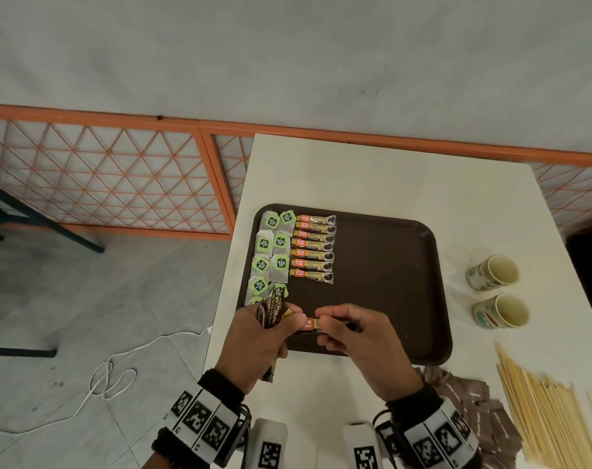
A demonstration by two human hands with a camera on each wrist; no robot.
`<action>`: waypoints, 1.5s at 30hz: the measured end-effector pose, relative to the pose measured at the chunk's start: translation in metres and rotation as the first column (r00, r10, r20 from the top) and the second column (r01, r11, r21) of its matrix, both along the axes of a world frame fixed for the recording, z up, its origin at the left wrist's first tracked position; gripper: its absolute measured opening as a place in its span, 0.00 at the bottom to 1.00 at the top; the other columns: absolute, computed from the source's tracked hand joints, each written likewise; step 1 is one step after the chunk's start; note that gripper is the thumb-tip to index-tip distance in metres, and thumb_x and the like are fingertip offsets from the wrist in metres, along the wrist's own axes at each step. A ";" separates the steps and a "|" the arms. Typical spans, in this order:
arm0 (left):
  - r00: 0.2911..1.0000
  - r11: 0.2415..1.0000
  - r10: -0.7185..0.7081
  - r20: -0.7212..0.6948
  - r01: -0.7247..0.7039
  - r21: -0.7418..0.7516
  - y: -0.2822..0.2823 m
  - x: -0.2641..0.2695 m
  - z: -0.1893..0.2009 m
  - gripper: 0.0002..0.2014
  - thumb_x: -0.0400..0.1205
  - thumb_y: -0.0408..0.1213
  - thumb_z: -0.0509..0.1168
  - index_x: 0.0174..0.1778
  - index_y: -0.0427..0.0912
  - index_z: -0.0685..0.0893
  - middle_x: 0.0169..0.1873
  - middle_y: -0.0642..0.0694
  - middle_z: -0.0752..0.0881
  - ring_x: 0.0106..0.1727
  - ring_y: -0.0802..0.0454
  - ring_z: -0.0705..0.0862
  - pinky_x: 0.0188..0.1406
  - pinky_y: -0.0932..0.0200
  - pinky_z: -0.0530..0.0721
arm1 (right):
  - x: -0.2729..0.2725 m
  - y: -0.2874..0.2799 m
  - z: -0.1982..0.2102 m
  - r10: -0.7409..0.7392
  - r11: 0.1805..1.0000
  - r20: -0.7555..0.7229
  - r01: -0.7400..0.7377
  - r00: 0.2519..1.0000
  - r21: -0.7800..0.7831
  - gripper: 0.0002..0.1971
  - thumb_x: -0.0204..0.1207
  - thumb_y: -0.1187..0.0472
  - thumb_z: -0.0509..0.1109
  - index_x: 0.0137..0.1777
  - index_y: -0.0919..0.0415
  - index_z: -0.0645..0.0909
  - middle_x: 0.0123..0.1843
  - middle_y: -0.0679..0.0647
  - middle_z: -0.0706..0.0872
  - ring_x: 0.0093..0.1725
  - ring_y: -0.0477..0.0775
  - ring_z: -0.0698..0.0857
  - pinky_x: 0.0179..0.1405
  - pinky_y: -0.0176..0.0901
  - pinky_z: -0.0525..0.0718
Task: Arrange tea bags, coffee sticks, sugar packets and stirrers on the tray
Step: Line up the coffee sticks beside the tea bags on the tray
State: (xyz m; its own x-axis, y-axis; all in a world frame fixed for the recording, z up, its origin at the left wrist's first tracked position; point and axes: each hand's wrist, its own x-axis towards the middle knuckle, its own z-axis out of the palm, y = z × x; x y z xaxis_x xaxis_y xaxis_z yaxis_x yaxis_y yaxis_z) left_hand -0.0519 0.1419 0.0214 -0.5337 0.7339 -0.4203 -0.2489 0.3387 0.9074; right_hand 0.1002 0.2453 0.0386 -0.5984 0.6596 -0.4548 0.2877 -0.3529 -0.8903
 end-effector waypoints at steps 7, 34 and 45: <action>0.990 0.994 0.103 -0.095 -0.107 -0.038 0.006 -0.010 -0.010 0.01 0.78 0.35 0.74 0.43 0.42 0.90 0.33 0.38 0.89 0.23 0.51 0.79 0.23 0.62 0.81 | 0.002 0.022 -0.020 -0.189 0.948 -0.017 0.178 0.982 -0.265 0.09 0.76 0.65 0.74 0.53 0.67 0.88 0.41 0.61 0.90 0.39 0.54 0.87 0.44 0.41 0.88; 0.991 0.972 0.094 -0.095 -0.112 -0.208 -0.035 -0.035 -0.029 0.06 0.77 0.41 0.74 0.42 0.43 0.87 0.33 0.42 0.89 0.22 0.55 0.81 0.28 0.61 0.83 | -0.070 0.056 -0.110 0.078 0.598 0.642 -0.551 0.763 0.582 0.07 0.81 0.61 0.70 0.53 0.54 0.89 0.53 0.49 0.83 0.51 0.51 0.85 0.56 0.51 0.86; 0.951 0.964 0.261 0.168 -0.246 -0.103 -0.029 -0.028 -0.018 0.14 0.84 0.47 0.64 0.46 0.38 0.85 0.33 0.43 0.87 0.27 0.54 0.79 0.28 0.59 0.78 | -0.057 0.038 -0.062 0.044 0.643 0.440 -0.363 0.897 0.674 0.05 0.77 0.52 0.74 0.47 0.51 0.88 0.42 0.38 0.84 0.39 0.40 0.84 0.45 0.38 0.86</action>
State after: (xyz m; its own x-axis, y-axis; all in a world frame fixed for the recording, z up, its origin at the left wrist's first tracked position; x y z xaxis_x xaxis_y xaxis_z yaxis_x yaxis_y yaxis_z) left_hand -0.0797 0.1132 0.0034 -0.6085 0.5446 -0.5772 -0.4914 0.3126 0.8129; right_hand 0.0432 0.2838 -0.0230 -0.6608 0.7453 -0.0883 0.6114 0.4663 -0.6394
